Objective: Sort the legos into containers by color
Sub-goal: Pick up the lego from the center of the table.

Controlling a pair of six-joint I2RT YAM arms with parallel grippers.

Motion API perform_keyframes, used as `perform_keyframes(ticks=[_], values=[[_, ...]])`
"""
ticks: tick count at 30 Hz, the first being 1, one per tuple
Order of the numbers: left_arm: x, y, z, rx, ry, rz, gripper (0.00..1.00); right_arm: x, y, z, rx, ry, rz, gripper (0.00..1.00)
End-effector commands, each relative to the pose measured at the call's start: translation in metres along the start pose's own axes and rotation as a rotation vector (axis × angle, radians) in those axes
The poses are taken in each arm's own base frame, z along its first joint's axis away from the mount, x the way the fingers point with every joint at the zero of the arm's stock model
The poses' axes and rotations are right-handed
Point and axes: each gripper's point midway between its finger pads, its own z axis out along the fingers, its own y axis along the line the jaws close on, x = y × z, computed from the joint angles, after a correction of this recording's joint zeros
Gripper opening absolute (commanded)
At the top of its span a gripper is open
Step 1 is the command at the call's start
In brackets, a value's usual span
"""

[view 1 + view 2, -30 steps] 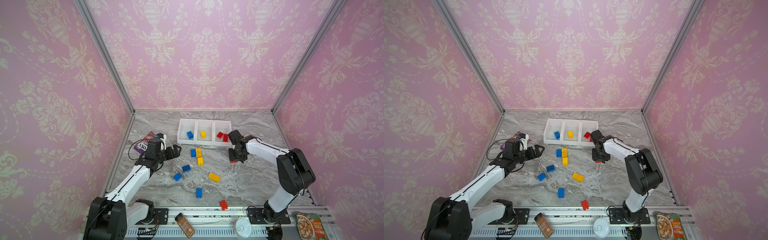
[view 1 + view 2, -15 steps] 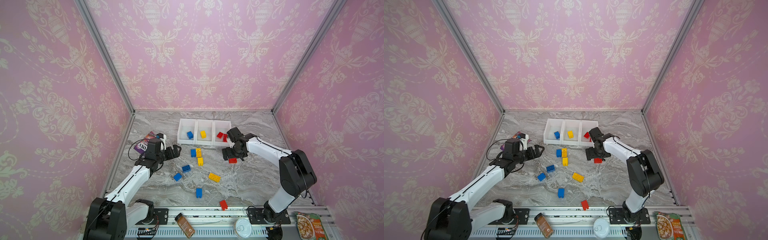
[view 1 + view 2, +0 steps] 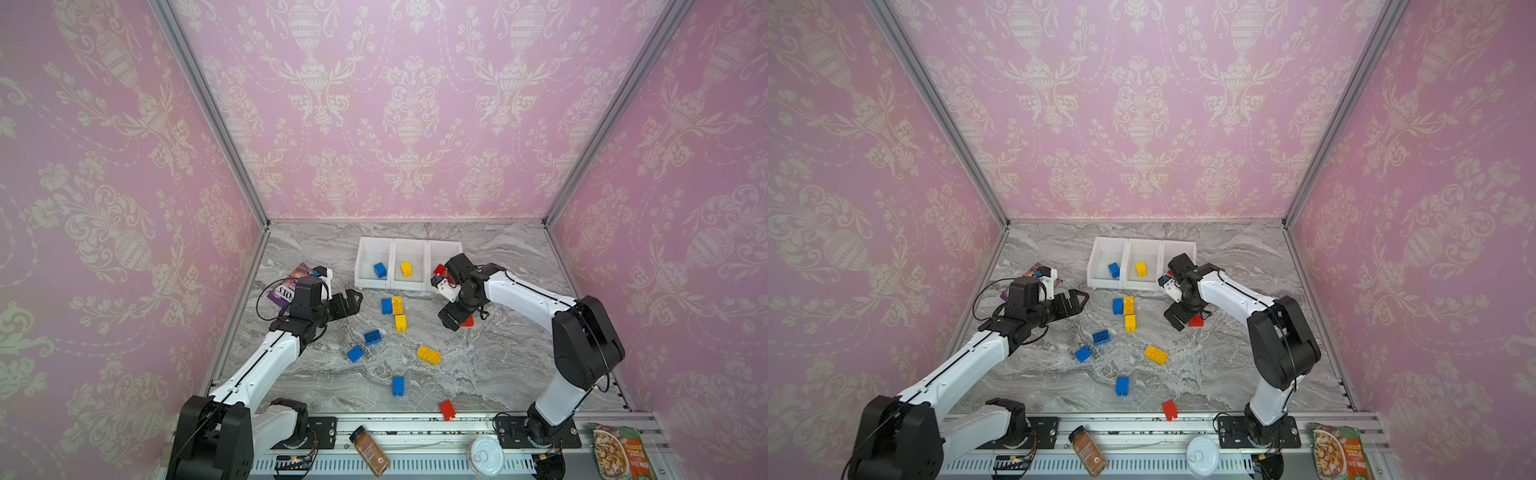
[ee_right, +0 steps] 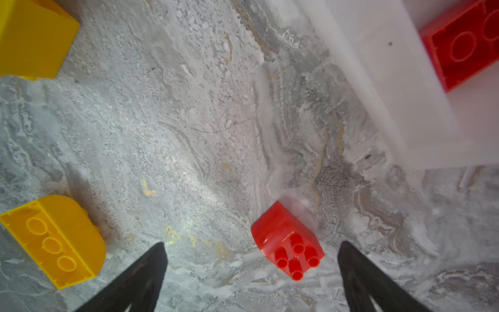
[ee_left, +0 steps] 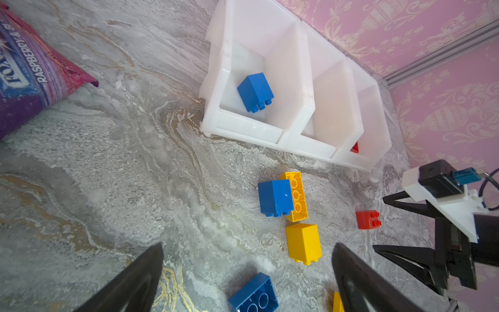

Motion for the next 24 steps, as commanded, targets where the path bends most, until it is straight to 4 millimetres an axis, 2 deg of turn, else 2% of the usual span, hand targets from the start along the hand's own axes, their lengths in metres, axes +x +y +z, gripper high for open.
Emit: perform_keyframes(ticks=[1, 7, 12, 16, 19, 21, 24], values=[[-0.003, 0.003, -0.001, -0.003, -0.021, -0.002, 0.99, 0.009, -0.003, 0.013, -0.015, 0.072, -0.053, 1.00], [-0.004, 0.001, -0.002, 0.003, -0.026, 0.000, 0.99, 0.025, -0.007, 0.030, -0.045, 0.161, -0.011, 1.00], [-0.004, 0.001, -0.003, 0.002, -0.027, 0.000, 0.99, 0.027, -0.012, 0.027, -0.019, 0.156, 0.010, 0.99], [-0.004, 0.002, -0.003, -0.002, -0.030, 0.001, 0.99, 0.038, -0.009, 0.026, -0.017, 0.177, 0.036, 0.89], [-0.004, 0.003, -0.002, -0.002, -0.029, -0.001, 0.99, 0.037, -0.003, 0.025, -0.027, 0.159, 0.047, 0.74], [-0.003, 0.003, -0.001, 0.001, -0.026, -0.002, 0.99, 0.047, 0.003, 0.031, -0.019, 0.188, 0.038, 0.66], [-0.003, 0.002, -0.001, 0.002, -0.023, -0.002, 0.99, 0.050, 0.000, 0.032, 0.005, 0.206, 0.045, 0.62]])
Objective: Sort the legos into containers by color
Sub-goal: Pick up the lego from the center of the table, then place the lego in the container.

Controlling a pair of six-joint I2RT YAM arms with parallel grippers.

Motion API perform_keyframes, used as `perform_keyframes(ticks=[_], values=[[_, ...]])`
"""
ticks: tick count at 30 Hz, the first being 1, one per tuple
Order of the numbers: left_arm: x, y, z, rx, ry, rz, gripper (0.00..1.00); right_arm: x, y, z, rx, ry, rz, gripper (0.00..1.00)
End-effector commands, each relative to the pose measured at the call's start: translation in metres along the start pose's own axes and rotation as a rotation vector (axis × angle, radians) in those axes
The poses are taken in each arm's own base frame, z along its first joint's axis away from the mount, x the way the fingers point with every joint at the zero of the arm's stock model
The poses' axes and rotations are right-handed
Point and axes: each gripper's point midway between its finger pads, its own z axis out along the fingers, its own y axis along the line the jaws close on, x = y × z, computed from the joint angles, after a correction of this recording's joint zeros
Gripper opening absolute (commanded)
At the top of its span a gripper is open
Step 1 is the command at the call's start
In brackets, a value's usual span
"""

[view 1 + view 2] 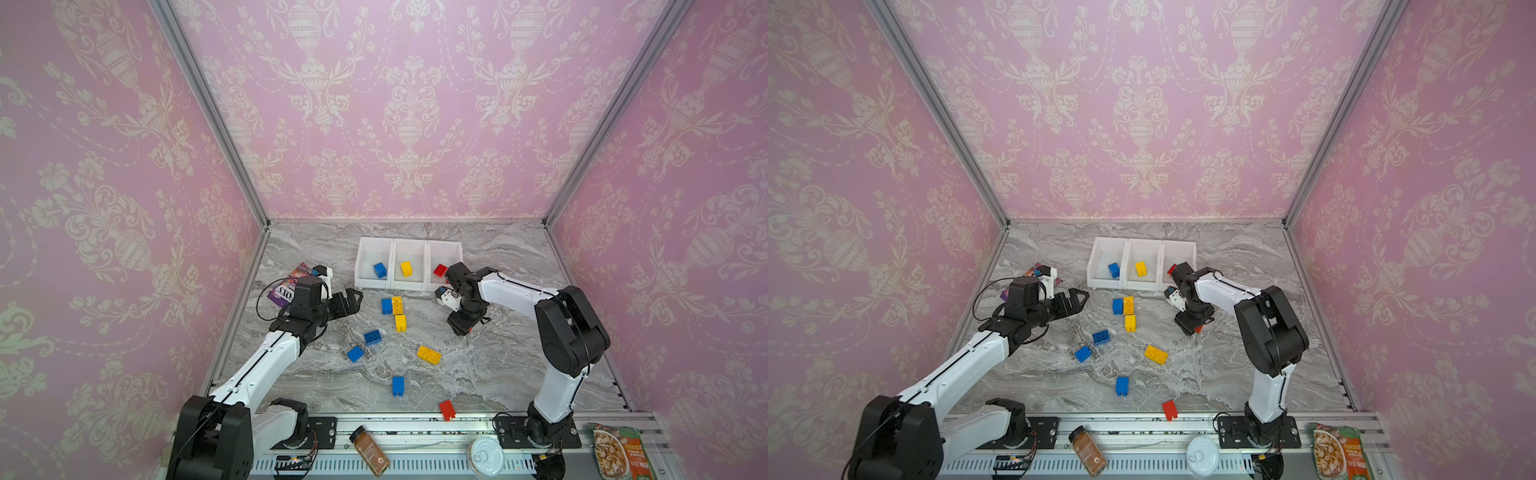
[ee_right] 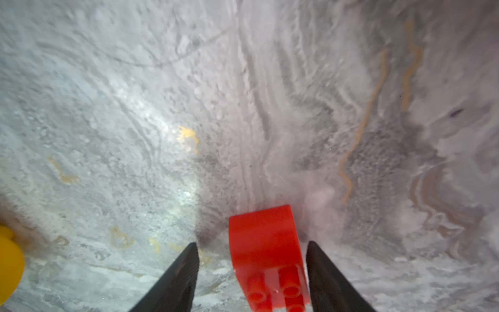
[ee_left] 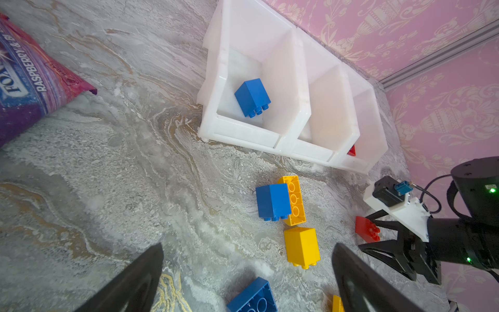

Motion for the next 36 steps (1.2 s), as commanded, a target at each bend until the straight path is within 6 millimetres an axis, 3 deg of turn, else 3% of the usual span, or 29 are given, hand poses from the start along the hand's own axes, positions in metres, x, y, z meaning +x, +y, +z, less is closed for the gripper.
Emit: perform_keyframes(ticks=[1, 11, 19, 28, 32, 36], values=[[0.000, 0.004, -0.002, -0.009, -0.009, -0.007, 0.99, 0.011, -0.001, -0.001, 0.032, 0.035, 0.019, 0.60], [0.000, 0.006, -0.002, -0.017, -0.009, -0.004, 0.99, 0.006, -0.011, -0.003, 0.089, 0.012, 0.043, 0.35], [0.000, 0.006, -0.004, -0.020, -0.011, -0.004, 0.99, -0.002, -0.007, -0.020, 0.072, -0.043, 0.075, 0.32], [0.000, 0.005, -0.003, -0.018, -0.009, -0.003, 0.99, -0.059, -0.029, -0.098, 0.146, -0.263, 0.117, 0.33], [0.000, 0.005, -0.004, -0.016, -0.010, -0.004, 0.99, -0.088, -0.049, -0.112, 0.213, -0.272, 0.127, 0.34], [-0.001, 0.004, -0.005, -0.014, -0.015, -0.002, 0.99, -0.118, -0.074, -0.106, 0.274, -0.264, 0.141, 0.35]])
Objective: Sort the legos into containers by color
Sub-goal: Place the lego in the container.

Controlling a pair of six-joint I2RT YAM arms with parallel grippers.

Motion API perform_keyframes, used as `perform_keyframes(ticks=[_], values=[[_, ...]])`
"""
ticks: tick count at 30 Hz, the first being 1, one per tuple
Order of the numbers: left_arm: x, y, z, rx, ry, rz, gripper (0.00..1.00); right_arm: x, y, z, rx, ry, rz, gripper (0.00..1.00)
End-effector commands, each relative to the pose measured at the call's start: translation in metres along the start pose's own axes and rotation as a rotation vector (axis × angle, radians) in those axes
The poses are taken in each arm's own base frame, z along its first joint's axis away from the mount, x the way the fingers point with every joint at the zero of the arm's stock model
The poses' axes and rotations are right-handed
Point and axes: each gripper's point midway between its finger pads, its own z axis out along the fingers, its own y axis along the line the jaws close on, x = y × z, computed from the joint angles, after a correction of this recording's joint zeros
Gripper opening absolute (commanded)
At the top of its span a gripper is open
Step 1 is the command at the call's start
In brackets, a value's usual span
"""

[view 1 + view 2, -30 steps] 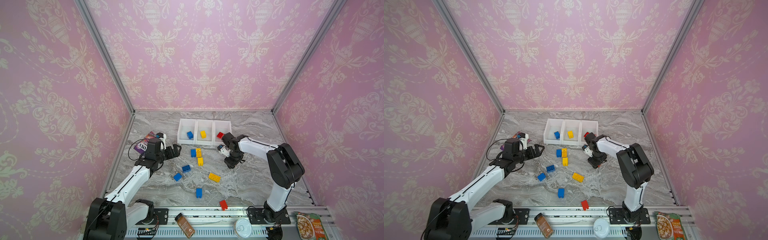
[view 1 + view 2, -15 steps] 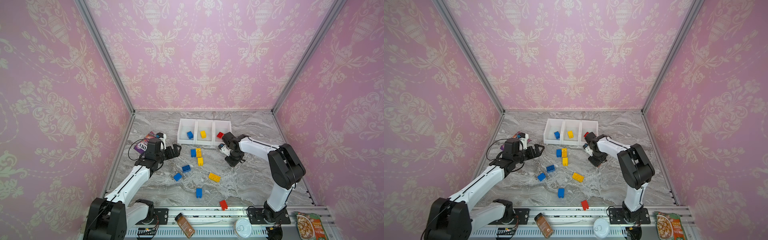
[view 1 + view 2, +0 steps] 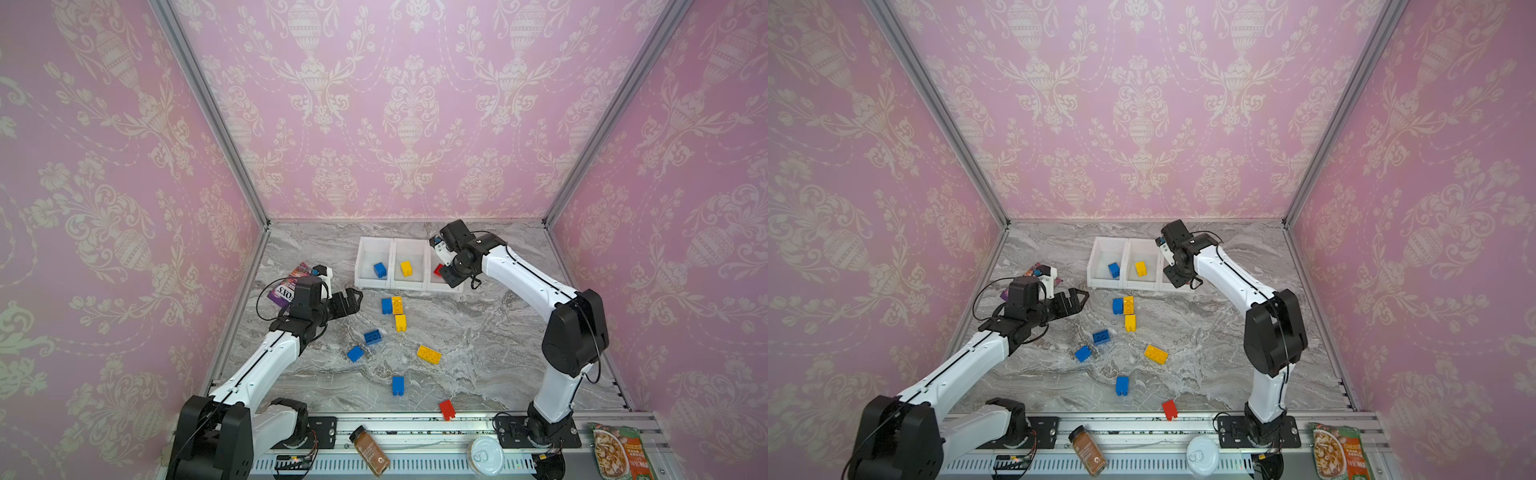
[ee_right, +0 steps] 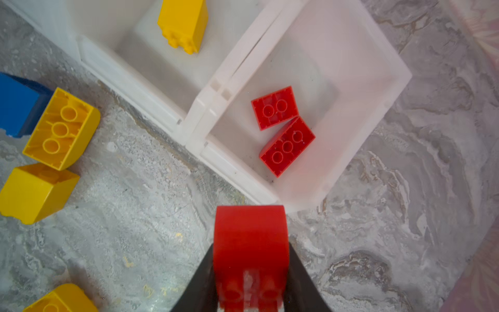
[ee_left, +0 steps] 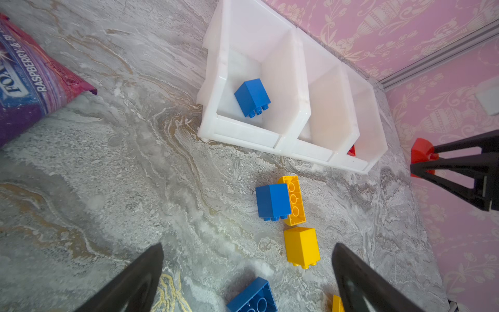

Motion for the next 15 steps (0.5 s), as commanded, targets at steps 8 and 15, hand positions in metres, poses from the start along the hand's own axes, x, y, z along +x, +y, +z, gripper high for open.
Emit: perform_keyframes(ticks=[8, 15], values=[[-0.001, 0.005, -0.005, -0.018, -0.017, 0.001, 0.99, -0.027, -0.030, 0.057, 0.089, 0.052, 0.051, 0.35], [0.000, 0.005, -0.003, -0.020, -0.010, -0.002, 0.99, -0.027, -0.040, 0.067, 0.115, 0.047, 0.105, 0.52]])
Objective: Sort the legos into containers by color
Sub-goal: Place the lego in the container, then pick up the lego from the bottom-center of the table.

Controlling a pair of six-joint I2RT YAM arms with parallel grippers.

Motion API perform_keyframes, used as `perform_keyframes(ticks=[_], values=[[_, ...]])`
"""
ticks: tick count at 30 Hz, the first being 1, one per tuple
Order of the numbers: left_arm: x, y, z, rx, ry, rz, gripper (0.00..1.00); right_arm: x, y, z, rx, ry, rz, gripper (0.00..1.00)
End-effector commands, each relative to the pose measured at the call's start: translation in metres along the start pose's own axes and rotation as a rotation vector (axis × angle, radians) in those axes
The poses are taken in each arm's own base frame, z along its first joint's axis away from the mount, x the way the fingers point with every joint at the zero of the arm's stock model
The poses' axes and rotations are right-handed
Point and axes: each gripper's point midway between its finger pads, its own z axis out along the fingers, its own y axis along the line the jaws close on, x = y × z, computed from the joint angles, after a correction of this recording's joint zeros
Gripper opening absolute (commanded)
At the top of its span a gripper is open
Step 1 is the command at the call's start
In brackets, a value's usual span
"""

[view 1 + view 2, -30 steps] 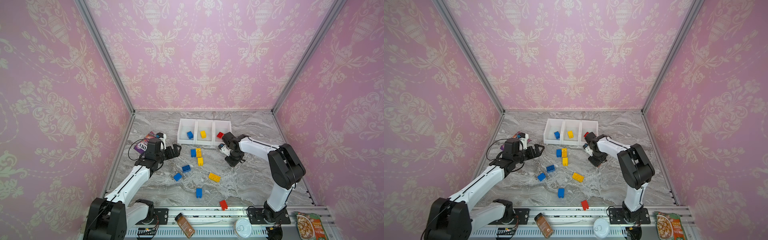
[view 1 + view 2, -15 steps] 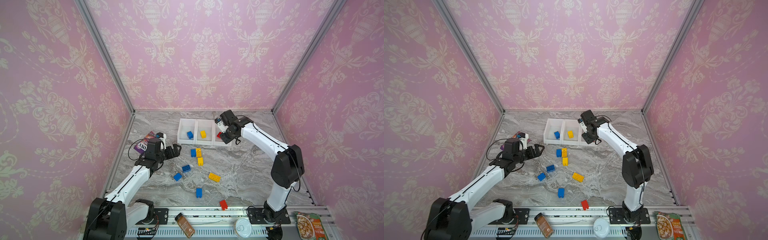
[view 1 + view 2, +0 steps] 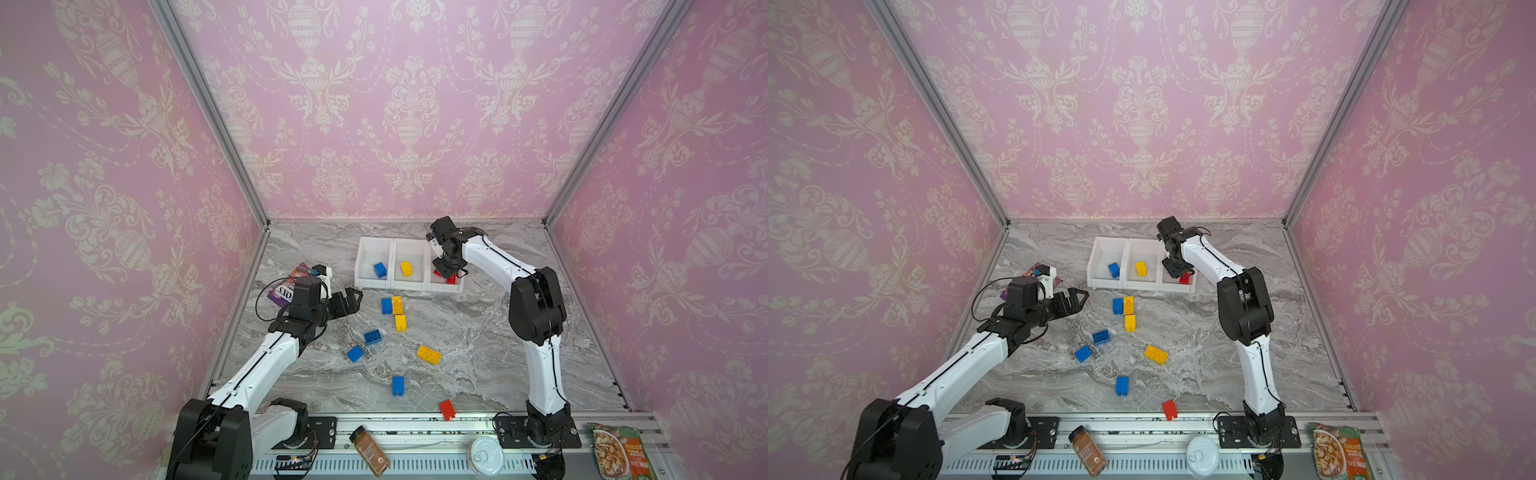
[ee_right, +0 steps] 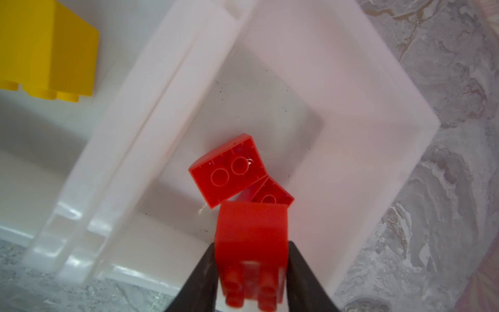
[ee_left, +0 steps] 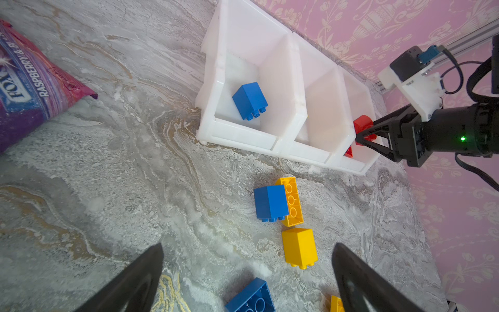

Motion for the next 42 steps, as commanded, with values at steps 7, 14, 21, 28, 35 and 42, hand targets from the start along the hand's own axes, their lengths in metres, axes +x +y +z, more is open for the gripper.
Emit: perform_keyframes(ticks=[7, 14, 21, 28, 35, 42], values=[[0.001, 0.007, -0.001, -0.026, -0.002, -0.005, 0.99, -0.007, -0.010, -0.021, 0.023, -0.051, 0.065, 0.69], [0.001, 0.008, 0.001, -0.026, 0.004, -0.007, 0.99, -0.001, 0.002, -0.050, -0.036, -0.086, 0.060, 0.76], [0.002, 0.007, 0.001, -0.024, 0.008, -0.009, 0.99, 0.028, 0.036, -0.081, -0.141, -0.099, 0.034, 0.85], [0.005, 0.009, 0.003, -0.026, 0.018, -0.013, 0.99, 0.075, 0.085, -0.105, -0.252, -0.095, -0.039, 0.90], [0.005, 0.010, 0.003, -0.036, 0.020, -0.011, 0.99, 0.144, 0.135, -0.104, -0.325, 0.060, 0.016, 0.91], [0.006, 0.010, 0.006, -0.031, 0.029, -0.015, 0.99, 0.204, 0.169, -0.103, -0.328, 0.195, 0.122, 0.95]])
